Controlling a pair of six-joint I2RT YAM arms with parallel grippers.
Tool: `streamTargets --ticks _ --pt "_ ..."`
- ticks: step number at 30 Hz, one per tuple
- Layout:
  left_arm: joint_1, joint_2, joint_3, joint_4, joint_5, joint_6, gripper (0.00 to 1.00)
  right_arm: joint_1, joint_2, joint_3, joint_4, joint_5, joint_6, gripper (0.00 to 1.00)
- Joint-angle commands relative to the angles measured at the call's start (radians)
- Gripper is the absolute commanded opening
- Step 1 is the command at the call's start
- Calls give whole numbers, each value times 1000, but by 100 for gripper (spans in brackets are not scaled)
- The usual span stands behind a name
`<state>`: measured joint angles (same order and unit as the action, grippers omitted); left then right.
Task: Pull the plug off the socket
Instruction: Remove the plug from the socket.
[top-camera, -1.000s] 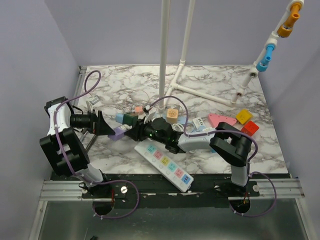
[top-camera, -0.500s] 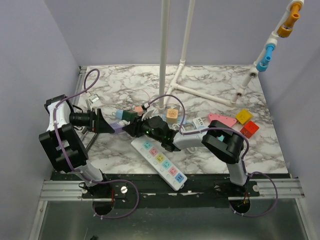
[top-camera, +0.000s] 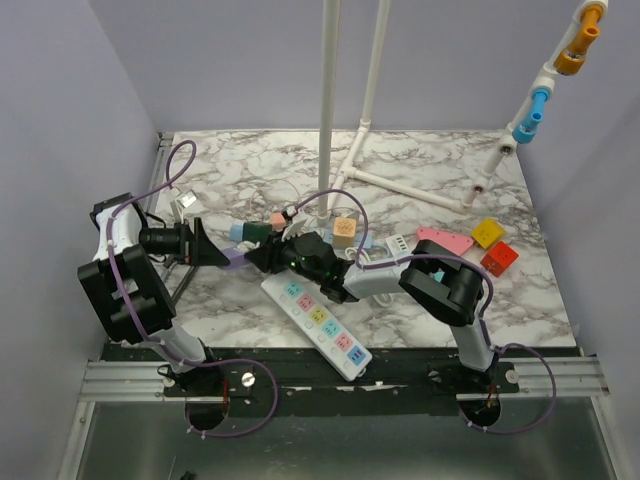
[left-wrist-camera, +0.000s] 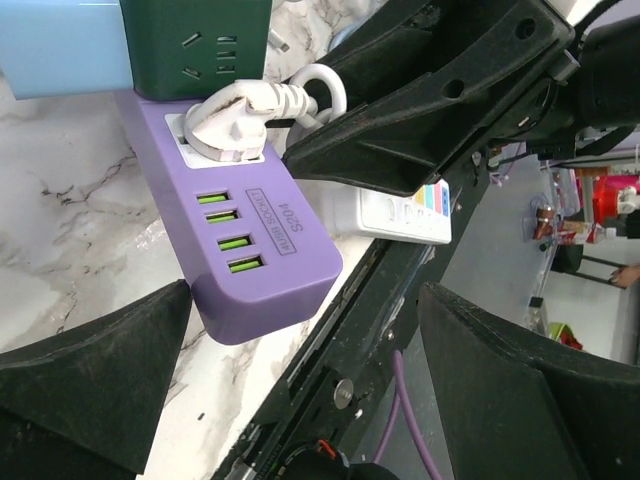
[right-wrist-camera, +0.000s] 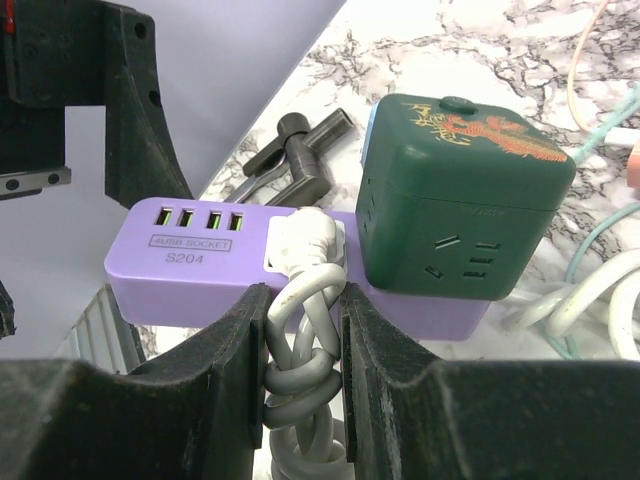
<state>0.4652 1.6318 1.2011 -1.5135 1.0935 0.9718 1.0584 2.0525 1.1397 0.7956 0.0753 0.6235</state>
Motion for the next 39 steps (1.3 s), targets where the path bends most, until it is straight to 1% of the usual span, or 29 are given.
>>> streamTargets --ticks 1,4,6,7,8,11,13,15,17,19,21,22,25,28,31,33,37,39 --pt "0 -28 -13 62 0 -106 99 -3 -31 50 145 104 -35 1" --pt "-1 -44 7 126 -19 -238 99 -3 -43 42 152 127 -44 1" --pt "-10 -69 23 208 -68 -353 99 -3 -45 39 146 124 -44 1" --pt "-21 -88 40 231 -91 -375 99 -3 -47 35 139 121 -41 1" --pt "-32 -108 53 240 -103 -366 98 -3 -51 28 136 119 -36 1" --pt "-48 -181 101 223 -79 -225 98 -3 -64 -1 135 111 -27 1" --pt "-49 -221 137 176 -49 -58 98 -3 -71 -11 123 101 -25 1" --pt "-48 -261 160 126 -40 135 99 -3 -82 -15 103 87 -25 1" --pt "-48 -307 169 37 -33 372 98 -3 -91 -21 86 71 -31 1" --pt "-48 -371 147 -97 -49 718 98 -2 -103 -24 68 62 -37 1" --pt "-55 -462 70 -59 -82 884 99 -3 -113 -26 57 51 -39 1" --pt "-73 -516 26 -26 -114 941 98 -3 -115 -24 48 42 -39 1" --pt "-129 -652 -145 118 -196 1083 98 -2 -120 -13 21 13 -38 1" --pt "-182 -751 -249 185 -200 1163 98 -3 -127 -14 8 -5 -38 1" --pt "-218 -747 -252 171 -211 1184 98 -3 -136 -31 11 -12 -42 1" --pt "-230 -731 -257 173 -256 1215 98 -3 -139 -41 17 -15 -41 1" --pt "-238 -726 -317 225 -345 1294 98 -3 -138 -44 18 -40 -37 1" --pt "-257 -739 -358 282 -370 1300 98 -3 -139 -43 18 -54 -30 1"
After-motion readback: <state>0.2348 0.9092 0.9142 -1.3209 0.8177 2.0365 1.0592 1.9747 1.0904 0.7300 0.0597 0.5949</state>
